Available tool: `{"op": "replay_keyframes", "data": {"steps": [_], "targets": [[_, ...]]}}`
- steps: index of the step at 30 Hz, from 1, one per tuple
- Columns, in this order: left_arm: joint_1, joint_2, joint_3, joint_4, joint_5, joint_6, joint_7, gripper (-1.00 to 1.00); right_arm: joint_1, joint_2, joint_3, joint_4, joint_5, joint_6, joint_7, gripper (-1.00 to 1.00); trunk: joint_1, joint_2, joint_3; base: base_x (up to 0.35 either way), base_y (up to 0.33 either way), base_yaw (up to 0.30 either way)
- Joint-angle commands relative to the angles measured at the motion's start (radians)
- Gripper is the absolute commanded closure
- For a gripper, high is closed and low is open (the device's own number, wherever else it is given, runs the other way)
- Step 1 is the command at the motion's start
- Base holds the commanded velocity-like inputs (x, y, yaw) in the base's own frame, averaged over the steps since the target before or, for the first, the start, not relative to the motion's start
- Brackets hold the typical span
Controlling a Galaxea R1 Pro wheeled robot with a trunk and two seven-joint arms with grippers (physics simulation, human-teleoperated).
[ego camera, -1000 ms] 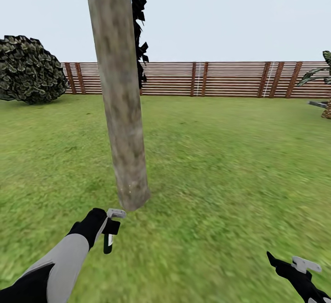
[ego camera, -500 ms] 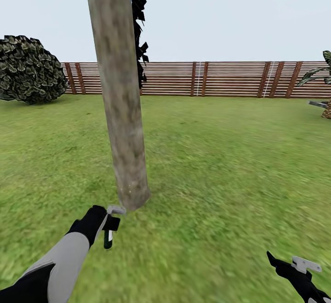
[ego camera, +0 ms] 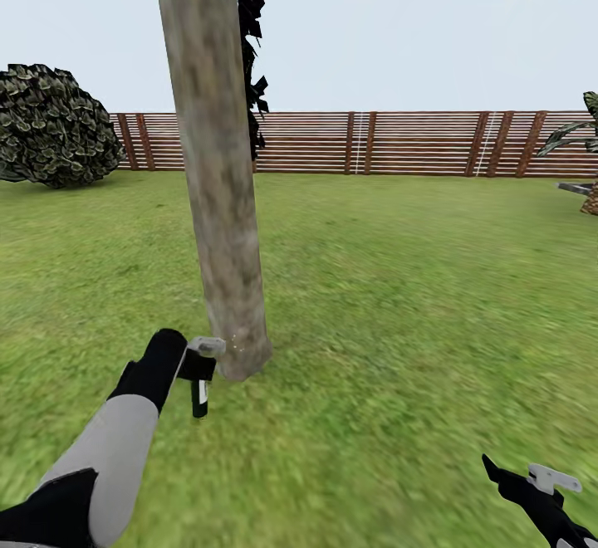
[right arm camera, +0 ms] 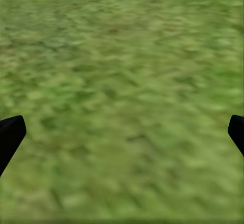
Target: In the garden, pick up the pesticide atomizer on the floor and spray pesticide onto both trees until each tree trunk is fully covered.
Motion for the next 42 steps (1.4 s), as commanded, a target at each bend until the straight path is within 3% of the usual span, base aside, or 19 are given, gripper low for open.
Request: {"op": "replay_keyframes", "data": {"steps": [1,3,6,25,30,36,39,42], "targets": [[-0.008,-0.001,-0.032,-0.022,-0.013,0.032,-0.020,1.00,-0.001,0.000,-0.007,0.002,-0.003,-0.001,0.009,-1.00,0.000,0.000,-0.001,0.000,0.000,0.000],[-0.015,-0.001,-0.058,-0.040,-0.013,0.055,-0.025,1.00,-0.001,0.000,-0.007,0.002,-0.003,-0.001,0.009,-1.00,0.000,0.000,-0.001,-0.156,0.000,0.000],[-0.037,-0.001,-0.069,-0.048,-0.013,0.064,-0.028,1.00,-0.001,0.000,-0.007,0.002,-0.003,-0.001,0.009,-1.00,0.000,0.000,-0.001,-0.117,0.000,0.000],[-0.136,-0.001,-0.073,-0.049,-0.016,0.083,-0.028,1.00,-0.001,0.000,-0.007,0.002,-0.003,-0.001,0.009,-1.00,0.000,0.000,-0.001,-0.087,0.000,0.000],[-0.183,-0.001,-0.073,-0.049,-0.016,0.089,-0.029,1.00,-0.001,0.000,-0.007,0.002,-0.003,-0.001,0.009,-1.00,0.000,0.000,-0.001,0.000,0.000,0.000],[-0.286,-0.001,-0.073,-0.043,-0.015,0.091,-0.030,1.00,-0.001,0.000,-0.007,0.002,-0.003,-0.001,0.009,-1.00,0.000,0.000,-0.001,0.000,0.000,0.000],[-0.304,-0.001,-0.074,-0.042,-0.015,0.091,-0.030,1.00,-0.001,0.000,-0.007,0.002,-0.003,-0.001,0.009,-1.00,0.000,0.000,-0.001,0.000,0.000,0.000],[-0.335,-0.001,-0.095,-0.041,-0.015,0.091,-0.031,1.00,-0.001,0.000,-0.006,0.002,-0.003,-0.001,0.009,-1.00,0.000,0.000,-0.001,0.000,0.000,0.000]]}}
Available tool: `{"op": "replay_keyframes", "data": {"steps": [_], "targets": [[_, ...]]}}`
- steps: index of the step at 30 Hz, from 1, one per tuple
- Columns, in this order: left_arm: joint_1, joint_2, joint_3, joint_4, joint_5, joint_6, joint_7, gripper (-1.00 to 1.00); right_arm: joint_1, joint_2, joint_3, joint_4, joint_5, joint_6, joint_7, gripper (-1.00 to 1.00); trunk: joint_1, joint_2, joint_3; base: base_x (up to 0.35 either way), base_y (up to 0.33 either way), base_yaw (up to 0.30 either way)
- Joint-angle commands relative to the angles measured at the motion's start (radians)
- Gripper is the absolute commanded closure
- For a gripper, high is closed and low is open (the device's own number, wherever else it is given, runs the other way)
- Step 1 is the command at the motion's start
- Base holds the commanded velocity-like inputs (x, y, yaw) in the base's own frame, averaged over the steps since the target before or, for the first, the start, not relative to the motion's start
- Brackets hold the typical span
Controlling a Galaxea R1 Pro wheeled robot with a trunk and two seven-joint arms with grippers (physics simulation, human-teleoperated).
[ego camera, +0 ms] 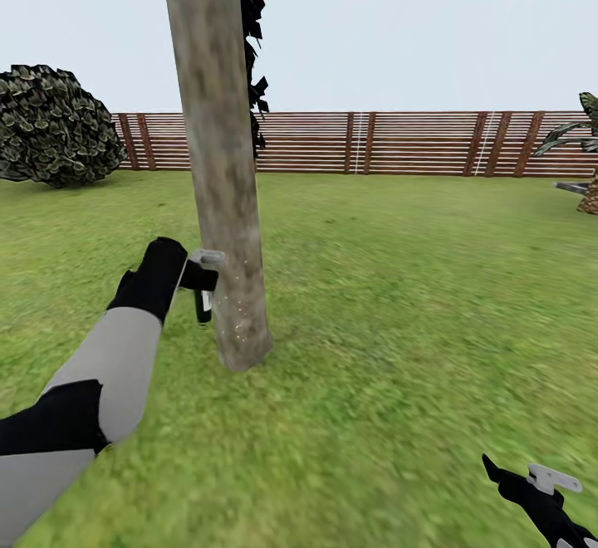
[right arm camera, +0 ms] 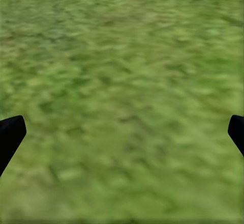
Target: In the garden, pick up the pesticide atomizer on the floor and spray pesticide onto both trees until each tree trunk is fully covered.
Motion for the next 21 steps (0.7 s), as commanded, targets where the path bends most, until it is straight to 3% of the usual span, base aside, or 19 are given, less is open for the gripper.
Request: {"op": "replay_keyframes", "data": {"steps": [1,5,18,21], "targets": [[-0.006,-0.001,-0.005,-0.001,-0.012,0.002,-0.009,1.00,-0.001,0.000,-0.007,0.001,-0.003,-0.001,0.009,-1.00,0.000,0.000,-0.001,0.000,0.000,0.000],[-0.050,-0.001,-0.038,0.000,-0.012,0.005,-0.010,1.00,-0.001,0.000,-0.007,0.002,-0.003,-0.001,0.009,-1.00,0.000,0.000,-0.001,0.000,0.000,0.000],[-0.213,-0.001,-0.041,0.030,-0.012,0.011,-0.011,1.00,-0.001,0.000,-0.007,0.001,-0.003,-0.001,0.009,-1.00,0.000,0.000,-0.001,0.000,0.000,0.000],[-0.265,-0.001,-0.041,0.082,-0.012,0.011,-0.011,1.00,-0.001,0.000,-0.007,0.001,-0.003,-0.001,0.009,-1.00,0.000,0.000,-0.001,0.000,0.000,0.000]]}}
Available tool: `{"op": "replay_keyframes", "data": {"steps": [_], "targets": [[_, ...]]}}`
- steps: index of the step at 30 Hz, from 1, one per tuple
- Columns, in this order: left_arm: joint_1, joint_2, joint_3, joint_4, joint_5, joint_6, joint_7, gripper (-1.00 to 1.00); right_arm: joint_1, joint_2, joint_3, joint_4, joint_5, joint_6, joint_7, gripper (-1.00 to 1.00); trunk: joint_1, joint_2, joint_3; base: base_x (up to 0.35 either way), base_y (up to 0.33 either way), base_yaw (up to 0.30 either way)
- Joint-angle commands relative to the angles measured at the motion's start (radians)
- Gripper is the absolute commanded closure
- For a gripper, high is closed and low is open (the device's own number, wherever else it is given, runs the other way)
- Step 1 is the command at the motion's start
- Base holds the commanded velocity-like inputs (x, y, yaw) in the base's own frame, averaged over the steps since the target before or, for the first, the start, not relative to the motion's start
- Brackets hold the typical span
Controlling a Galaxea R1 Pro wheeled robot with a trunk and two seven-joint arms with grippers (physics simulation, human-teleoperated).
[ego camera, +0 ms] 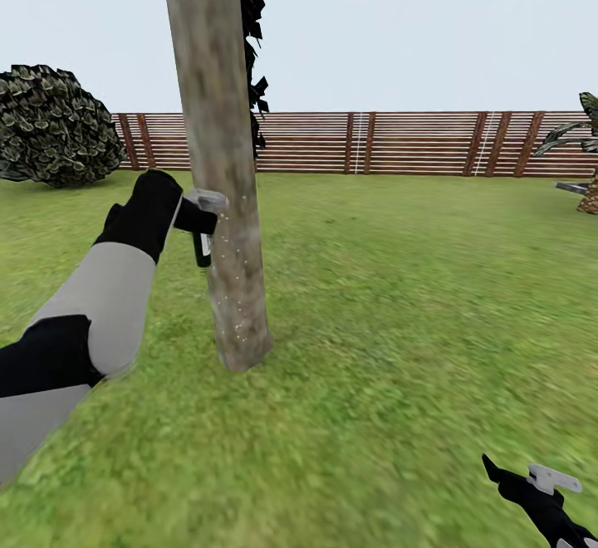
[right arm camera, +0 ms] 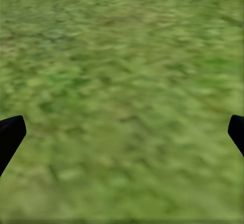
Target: In the garden, pick up the pesticide atomizer on the floor and spray pesticide onto both trees until each tree trunk is fully covered.
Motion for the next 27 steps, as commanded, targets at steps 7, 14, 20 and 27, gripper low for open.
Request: {"op": "replay_keyframes", "data": {"steps": [7,14,20,27], "targets": [[-0.106,-0.001,0.007,0.067,-0.012,0.002,-0.009,1.00,-0.001,0.000,-0.007,0.001,-0.003,-0.001,0.009,-1.00,0.000,0.000,-0.001,0.000,0.000,0.000],[-0.129,0.006,0.005,0.075,-0.012,0.002,-0.009,1.00,-0.001,0.000,-0.007,0.002,-0.003,-0.001,0.008,-1.00,0.000,0.000,-0.001,0.000,0.000,0.000],[-0.130,0.068,0.005,0.147,-0.012,0.002,-0.009,1.00,-0.001,0.000,-0.007,0.002,-0.003,-0.001,0.008,-1.00,0.000,0.000,-0.001,0.000,0.000,0.000],[-0.130,0.123,0.005,0.185,-0.012,0.001,-0.009,1.00,-0.001,0.000,-0.007,0.003,-0.002,-0.001,0.007,-1.00,0.000,0.000,-0.001,0.000,0.000,0.000]]}}
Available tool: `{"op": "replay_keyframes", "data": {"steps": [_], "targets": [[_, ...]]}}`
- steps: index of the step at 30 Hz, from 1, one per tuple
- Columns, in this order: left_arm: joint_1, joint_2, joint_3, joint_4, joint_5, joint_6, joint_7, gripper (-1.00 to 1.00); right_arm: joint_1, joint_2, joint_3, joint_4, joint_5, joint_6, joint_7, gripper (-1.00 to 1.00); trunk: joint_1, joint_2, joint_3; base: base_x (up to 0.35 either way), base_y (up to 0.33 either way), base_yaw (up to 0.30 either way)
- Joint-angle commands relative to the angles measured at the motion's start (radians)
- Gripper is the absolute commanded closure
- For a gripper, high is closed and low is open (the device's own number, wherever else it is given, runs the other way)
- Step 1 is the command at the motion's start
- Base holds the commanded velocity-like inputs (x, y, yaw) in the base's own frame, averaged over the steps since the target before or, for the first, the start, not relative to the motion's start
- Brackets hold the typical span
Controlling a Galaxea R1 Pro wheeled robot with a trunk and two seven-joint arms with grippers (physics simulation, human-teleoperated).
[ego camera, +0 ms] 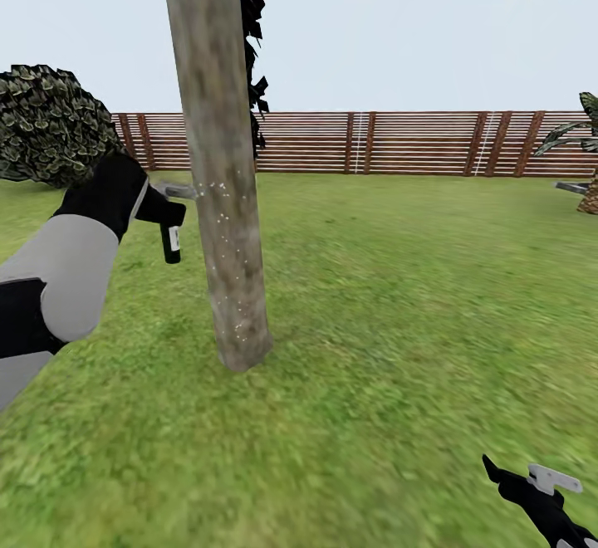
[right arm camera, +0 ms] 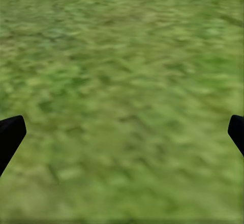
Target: In the garden, pick up the pesticide atomizer on the floor and spray pesticide onto both trees until each tree trunk is fully covered.
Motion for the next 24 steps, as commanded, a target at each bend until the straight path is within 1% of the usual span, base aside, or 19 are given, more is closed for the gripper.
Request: {"op": "replay_keyframes", "data": {"steps": [1,5,6,7,11,15,16,21,24], "targets": [[-0.001,0.002,0.007,0.000,-0.008,0.003,-0.008,1.00,-0.001,0.000,-0.007,0.001,-0.003,-0.001,0.009,-1.00,0.000,0.000,-0.001,0.000,0.000,0.000],[-0.001,0.005,0.006,0.013,-0.008,0.002,-0.008,1.00,-0.001,0.000,-0.007,0.001,-0.003,-0.001,0.009,-1.00,0.000,0.000,-0.001,0.000,0.000,0.000],[-0.001,0.004,0.005,0.072,-0.008,0.000,-0.008,1.00,-0.001,0.000,-0.007,0.001,-0.003,-0.001,0.009,-1.00,0.000,0.000,-0.001,0.000,0.000,0.000],[-0.001,0.004,0.005,0.092,-0.008,-0.001,-0.008,1.00,-0.001,0.000,-0.007,0.001,-0.003,-0.001,0.009,-1.00,0.000,0.000,-0.001,0.000,0.000,0.000],[0.000,0.004,0.005,0.137,-0.008,-0.004,-0.007,1.00,-0.001,0.000,-0.007,0.001,-0.002,-0.001,0.009,-1.00,0.000,0.000,-0.001,0.000,0.000,0.000],[0.001,0.004,0.005,0.205,-0.008,-0.008,-0.005,1.00,-0.001,0.000,-0.007,0.001,-0.003,-0.001,0.009,-1.00,0.000,0.000,-0.001,0.000,0.000,0.000],[0.001,0.008,0.005,0.220,-0.008,-0.009,-0.003,1.00,-0.001,0.000,-0.007,0.001,-0.003,-0.001,0.009,-1.00,0.000,0.000,-0.001,0.000,0.000,0.000],[0.005,0.022,0.005,0.231,-0.008,-0.013,-0.002,1.00,-0.001,0.000,-0.007,0.001,-0.002,-0.001,0.009,-1.00,0.000,0.000,-0.001,0.000,0.000,0.000],[0.008,0.023,0.005,0.240,-0.008,-0.016,-0.001,1.00,-0.001,0.000,-0.007,0.001,-0.002,-0.001,0.009,-1.00,0.000,0.000,-0.001,0.000,0.000,0.000]]}}
